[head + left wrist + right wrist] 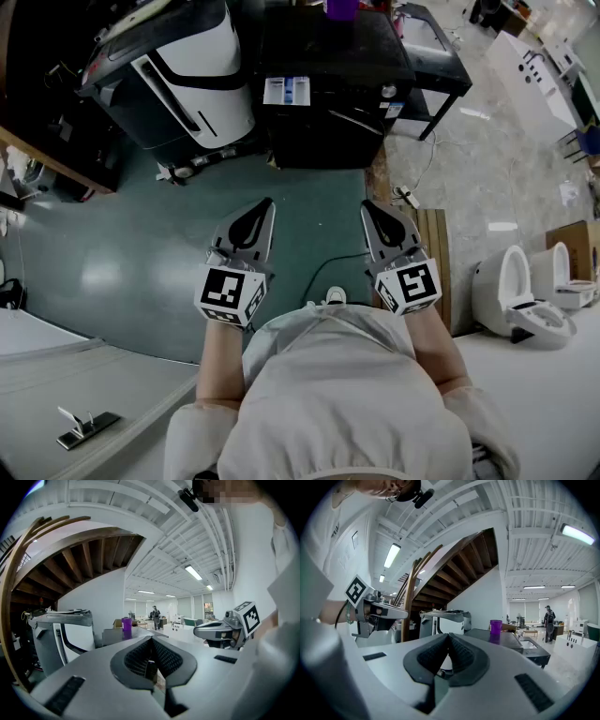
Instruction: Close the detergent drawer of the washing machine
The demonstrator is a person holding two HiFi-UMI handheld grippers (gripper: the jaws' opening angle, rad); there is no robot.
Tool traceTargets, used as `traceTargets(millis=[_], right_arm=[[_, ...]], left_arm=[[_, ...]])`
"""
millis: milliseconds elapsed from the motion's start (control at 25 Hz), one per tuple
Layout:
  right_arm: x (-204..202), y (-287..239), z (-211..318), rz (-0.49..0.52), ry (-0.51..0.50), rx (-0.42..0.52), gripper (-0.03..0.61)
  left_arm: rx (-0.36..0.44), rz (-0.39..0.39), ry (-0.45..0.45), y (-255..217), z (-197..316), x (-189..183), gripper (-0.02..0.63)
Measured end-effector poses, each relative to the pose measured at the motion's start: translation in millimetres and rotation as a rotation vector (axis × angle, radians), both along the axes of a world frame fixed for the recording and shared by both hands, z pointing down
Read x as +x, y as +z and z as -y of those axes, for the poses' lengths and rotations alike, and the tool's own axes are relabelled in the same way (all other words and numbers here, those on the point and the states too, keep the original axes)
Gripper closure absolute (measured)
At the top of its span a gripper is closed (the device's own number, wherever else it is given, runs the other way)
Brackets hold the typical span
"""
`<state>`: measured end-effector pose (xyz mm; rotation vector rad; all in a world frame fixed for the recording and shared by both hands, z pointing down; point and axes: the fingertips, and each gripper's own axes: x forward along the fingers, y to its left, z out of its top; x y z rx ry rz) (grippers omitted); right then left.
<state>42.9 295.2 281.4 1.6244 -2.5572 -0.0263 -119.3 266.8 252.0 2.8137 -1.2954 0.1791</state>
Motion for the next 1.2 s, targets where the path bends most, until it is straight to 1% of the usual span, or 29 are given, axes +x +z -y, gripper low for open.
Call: traceTargets(millis=[440,560,720,920,1080,1200], right_arm=[[-12,3,0,0.028,-0.001,-0.022,0.577],[-12,2,2,0.030,0.022,-0.021,0.577],[-9,9,5,0.035,0.065,-0.049,0.575],[-11,20,12,0.039,0.079,-0.079,0.574],[-10,34,28,0.026,0.041,-0.106,0.574],[-3,42,49,0.014,0.006,-0.102,0.574]], left_arm=[[-0.001,-0.019,0.002,-2,2,-10,0.595],[-0.001,-0.017,0.006,-1,2,-13,0.595],[-0.012,-0.017,0.006,3,2,-19,0.595],[-0.033,-0.015,0.010,12,5,-24,0.595],[-0.060,-0.005,-0.006,26,18,-21,0.595],[-0.069,0.003,-0.031,35,39,-12,0.595]])
